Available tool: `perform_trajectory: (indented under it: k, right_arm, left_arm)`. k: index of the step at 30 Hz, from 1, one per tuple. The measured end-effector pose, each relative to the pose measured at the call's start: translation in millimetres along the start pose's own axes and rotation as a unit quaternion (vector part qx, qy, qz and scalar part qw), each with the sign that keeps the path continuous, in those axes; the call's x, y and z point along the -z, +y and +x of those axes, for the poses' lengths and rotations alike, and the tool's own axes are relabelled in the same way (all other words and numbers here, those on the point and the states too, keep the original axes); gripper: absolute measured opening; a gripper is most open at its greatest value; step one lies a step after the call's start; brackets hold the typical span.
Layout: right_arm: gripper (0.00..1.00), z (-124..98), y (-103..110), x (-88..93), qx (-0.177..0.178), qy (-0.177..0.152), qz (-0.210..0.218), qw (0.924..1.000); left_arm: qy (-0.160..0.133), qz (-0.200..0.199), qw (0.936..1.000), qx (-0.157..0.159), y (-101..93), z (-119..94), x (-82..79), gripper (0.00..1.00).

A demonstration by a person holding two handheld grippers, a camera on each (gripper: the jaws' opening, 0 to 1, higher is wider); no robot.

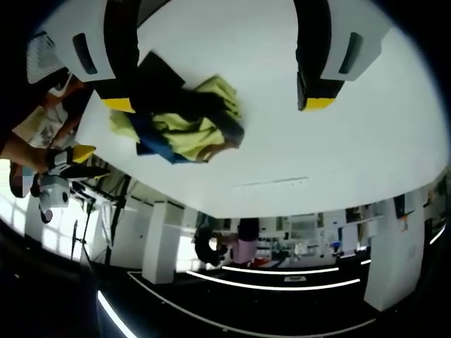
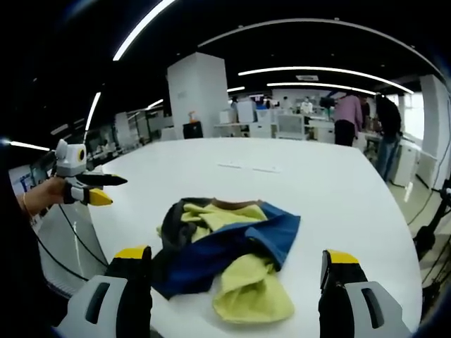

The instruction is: Fold the garment on the visible template until the final outline fits inside the template.

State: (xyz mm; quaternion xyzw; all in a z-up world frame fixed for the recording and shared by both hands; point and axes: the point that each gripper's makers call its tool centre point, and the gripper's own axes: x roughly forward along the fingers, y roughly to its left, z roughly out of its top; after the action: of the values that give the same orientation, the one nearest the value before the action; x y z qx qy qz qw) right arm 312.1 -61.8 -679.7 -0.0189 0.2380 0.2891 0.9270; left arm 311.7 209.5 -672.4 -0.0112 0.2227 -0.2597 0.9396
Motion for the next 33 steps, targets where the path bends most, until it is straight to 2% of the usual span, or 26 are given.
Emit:
perform_trajectory:
  k: [8,13,22,33]
  right_arm:
    - [0.99,5.5,4.2,-3.1,0.0,0.002,-0.004,1.0]
    - [0.99,11.0,3.8,-8.6,0.0,0.005,-0.006,1.0]
    - [0.95,28.4,-8.6,-21.9,-0.01,0.0,0.02,0.9997]
    - [0.85,54.2,-31.1,-27.8,-0.013,0.011,0.035,0.9993]
  left_arm:
    - [0.006,0.013,0.9996,0.023,-2.1,6.2,-5.2,0.87]
    - [0.016,0.011,0.9992,0.035,-1.0,14.3,-2.7,0.85]
    - [0.021,0.005,0.999,0.038,-1.5,30.2,-8.1,0.82]
    - [0.03,-0.019,0.9987,0.036,5.7,53.1,-12.8,0.73]
